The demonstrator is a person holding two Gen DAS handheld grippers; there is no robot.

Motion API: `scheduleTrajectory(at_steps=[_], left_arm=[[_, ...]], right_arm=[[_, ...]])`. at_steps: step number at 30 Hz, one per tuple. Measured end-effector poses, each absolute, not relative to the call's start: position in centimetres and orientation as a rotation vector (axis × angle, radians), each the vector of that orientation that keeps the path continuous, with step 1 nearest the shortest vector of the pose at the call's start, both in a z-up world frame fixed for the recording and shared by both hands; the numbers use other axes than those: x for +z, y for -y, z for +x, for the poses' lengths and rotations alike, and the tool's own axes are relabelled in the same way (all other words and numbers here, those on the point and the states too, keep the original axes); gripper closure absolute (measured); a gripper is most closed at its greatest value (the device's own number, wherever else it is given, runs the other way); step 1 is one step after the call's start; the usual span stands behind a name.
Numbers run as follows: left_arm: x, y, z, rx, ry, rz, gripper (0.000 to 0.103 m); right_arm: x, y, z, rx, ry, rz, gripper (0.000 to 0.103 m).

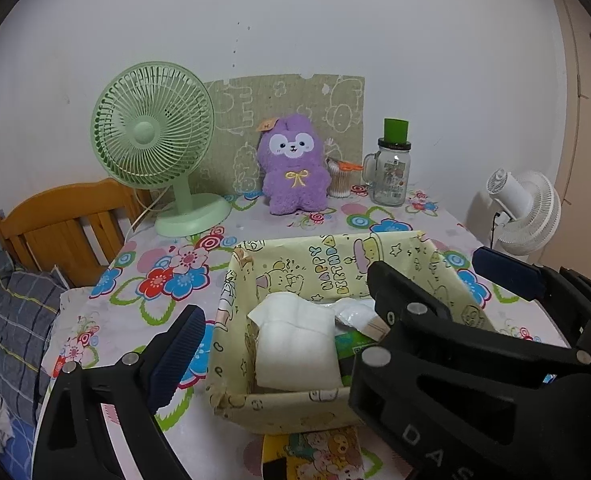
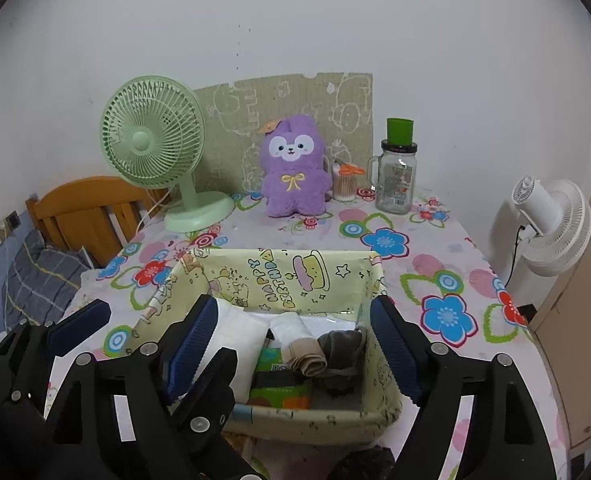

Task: Organize soft objects
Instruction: 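Withdraw both open tools from the box toward the black bag and yellow pack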

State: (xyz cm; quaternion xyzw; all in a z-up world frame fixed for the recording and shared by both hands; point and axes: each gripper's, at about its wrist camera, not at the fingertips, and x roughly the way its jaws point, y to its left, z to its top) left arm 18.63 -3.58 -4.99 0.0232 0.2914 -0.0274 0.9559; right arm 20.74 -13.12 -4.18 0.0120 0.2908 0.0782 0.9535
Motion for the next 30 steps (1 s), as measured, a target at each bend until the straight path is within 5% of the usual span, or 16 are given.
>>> scheduleTrajectory(at_steps=[30], left_arm=[[-2.2, 4.9, 11.5, -0.079, -0.521, 0.064, 0.001]], right_arm=[[-0.9, 14.5, 12.8, 0.147, -0.515, 0.017, 0.013]])
